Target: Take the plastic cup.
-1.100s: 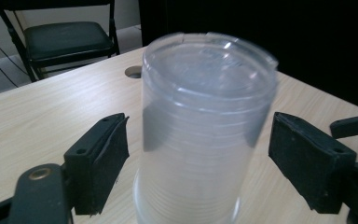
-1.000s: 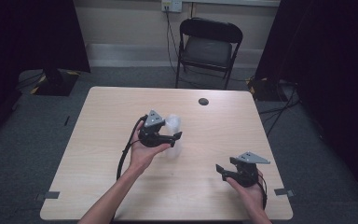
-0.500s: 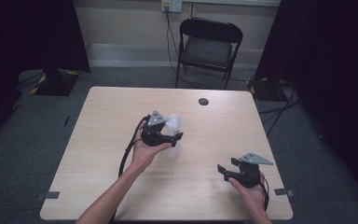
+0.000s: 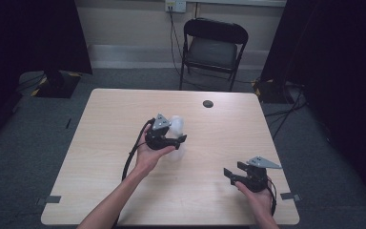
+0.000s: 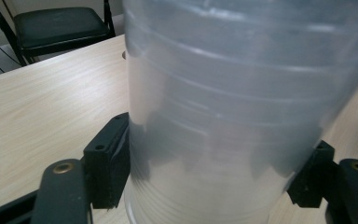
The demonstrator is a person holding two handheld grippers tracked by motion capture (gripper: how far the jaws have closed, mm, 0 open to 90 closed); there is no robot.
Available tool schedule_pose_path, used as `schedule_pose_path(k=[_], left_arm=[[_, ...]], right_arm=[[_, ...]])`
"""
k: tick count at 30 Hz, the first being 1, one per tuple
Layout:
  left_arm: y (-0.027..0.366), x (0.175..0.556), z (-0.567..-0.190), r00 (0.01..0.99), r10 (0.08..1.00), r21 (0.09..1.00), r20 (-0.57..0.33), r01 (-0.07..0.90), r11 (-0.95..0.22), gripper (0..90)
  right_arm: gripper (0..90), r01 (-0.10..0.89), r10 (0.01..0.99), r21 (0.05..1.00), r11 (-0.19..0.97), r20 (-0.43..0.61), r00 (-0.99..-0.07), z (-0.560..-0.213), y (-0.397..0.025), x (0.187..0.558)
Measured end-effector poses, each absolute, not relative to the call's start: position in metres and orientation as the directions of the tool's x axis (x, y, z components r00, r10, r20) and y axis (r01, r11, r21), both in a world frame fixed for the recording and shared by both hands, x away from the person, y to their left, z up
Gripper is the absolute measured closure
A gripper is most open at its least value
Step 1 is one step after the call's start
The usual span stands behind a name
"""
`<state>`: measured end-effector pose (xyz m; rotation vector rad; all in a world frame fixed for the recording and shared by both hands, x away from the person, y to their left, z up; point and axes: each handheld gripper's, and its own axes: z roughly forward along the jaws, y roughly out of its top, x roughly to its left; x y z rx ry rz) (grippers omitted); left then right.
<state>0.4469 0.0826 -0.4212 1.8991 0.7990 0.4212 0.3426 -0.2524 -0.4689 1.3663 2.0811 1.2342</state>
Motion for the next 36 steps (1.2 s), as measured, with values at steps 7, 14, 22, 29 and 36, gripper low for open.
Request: schedule_pose_path(k=[7, 14, 22, 29, 36], left_arm=[[0.082, 0.445, -0.419, 0.720, 0.691, 0.898, -0.062, 0.342, -0.276, 29.1], [0.083, 0.443, -0.413, 0.722, 0.690, 0.909, -0.059, 0.324, -0.261, 29.8], [0.084, 0.440, -0.406, 0.724, 0.688, 0.922, -0.056, 0.302, -0.243, 30.5], [0.086, 0.437, -0.396, 0.725, 0.686, 0.940, -0.058, 0.272, -0.207, 30.9], [0.087, 0.434, -0.390, 0.728, 0.684, 0.948, -0.050, 0.251, -0.197, 31.2]], right_arm=[[31.7, 0.557, 0.870, 0.817, 0.150, 0.159, -0.467, -0.469, -0.252, 0.343], [31.7, 0.557, 0.870, 0.817, 0.151, 0.158, -0.468, -0.469, -0.251, 0.343], [31.7, 0.557, 0.871, 0.817, 0.150, 0.158, -0.466, -0.469, -0.251, 0.343], [31.7, 0.557, 0.870, 0.816, 0.153, 0.156, -0.467, -0.469, -0.251, 0.343], [31.6, 0.555, 0.871, 0.818, 0.153, 0.154, -0.467, -0.470, -0.251, 0.342]])
